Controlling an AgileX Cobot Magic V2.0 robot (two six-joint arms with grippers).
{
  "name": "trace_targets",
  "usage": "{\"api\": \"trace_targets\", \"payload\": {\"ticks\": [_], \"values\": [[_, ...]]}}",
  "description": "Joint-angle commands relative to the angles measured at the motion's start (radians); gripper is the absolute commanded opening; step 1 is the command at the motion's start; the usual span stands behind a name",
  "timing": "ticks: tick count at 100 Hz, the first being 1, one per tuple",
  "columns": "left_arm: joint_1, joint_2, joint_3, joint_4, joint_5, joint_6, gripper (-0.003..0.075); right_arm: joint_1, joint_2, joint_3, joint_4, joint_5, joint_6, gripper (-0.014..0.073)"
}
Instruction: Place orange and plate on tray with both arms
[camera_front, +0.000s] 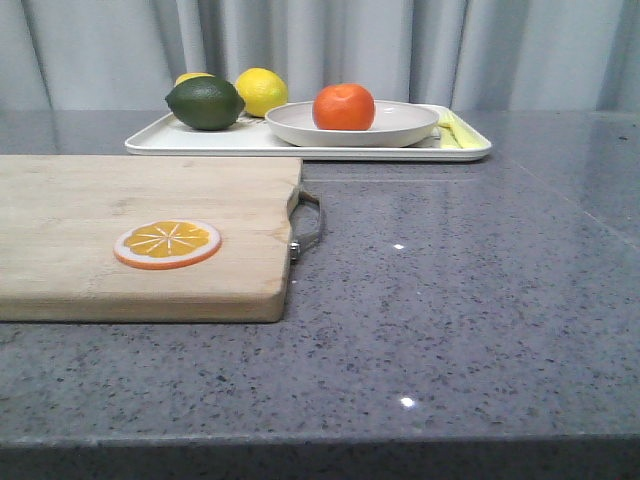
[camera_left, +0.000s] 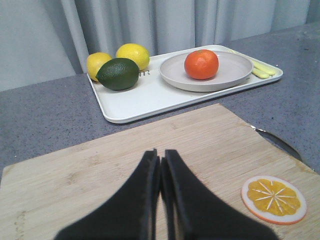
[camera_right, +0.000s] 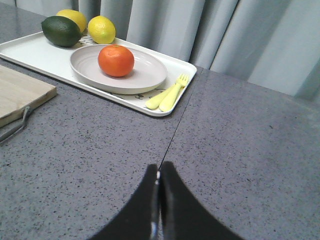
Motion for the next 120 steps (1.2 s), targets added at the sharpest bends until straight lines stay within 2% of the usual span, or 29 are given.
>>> {"api": "trace_targets", "payload": {"ticks": [1, 16, 34, 41, 75, 120], "values": [[0.005, -0.024, -0.016, 0.146, -0.066, -0.087, -0.002, -0.006, 0.003, -0.029, 0.017, -0.074, -0.009, -0.0069], [0.053, -0.109, 0.023, 0.403, -0.078, -0.357, -0.002, -0.006, 0.003, -0.029, 0.017, -0.074, -0.009, -0.0069], [0.176, -0.251, 0.104, 0.746, -0.078, -0.718, -0.002, -0.006, 0.003, -0.029, 0.017, -0.074, -0.009, -0.0069], [0.232, -0.32, 0.136, 0.814, -0.076, -0.819, -0.002, -0.006, 0.003, -0.029, 0.017, -0.074, -0.009, -0.0069], [0.395, -0.568, 0.278, 0.837, -0.057, -0.831, -0.002, -0.006, 0.003, -0.029, 0.017, -0.074, -0.009, -0.0069], [0.398, -0.566, 0.34, 0.837, -0.031, -0.858, -0.002, -0.006, 0.003, -0.029, 0.017, -0.074, -0.009, -0.0069]]}}
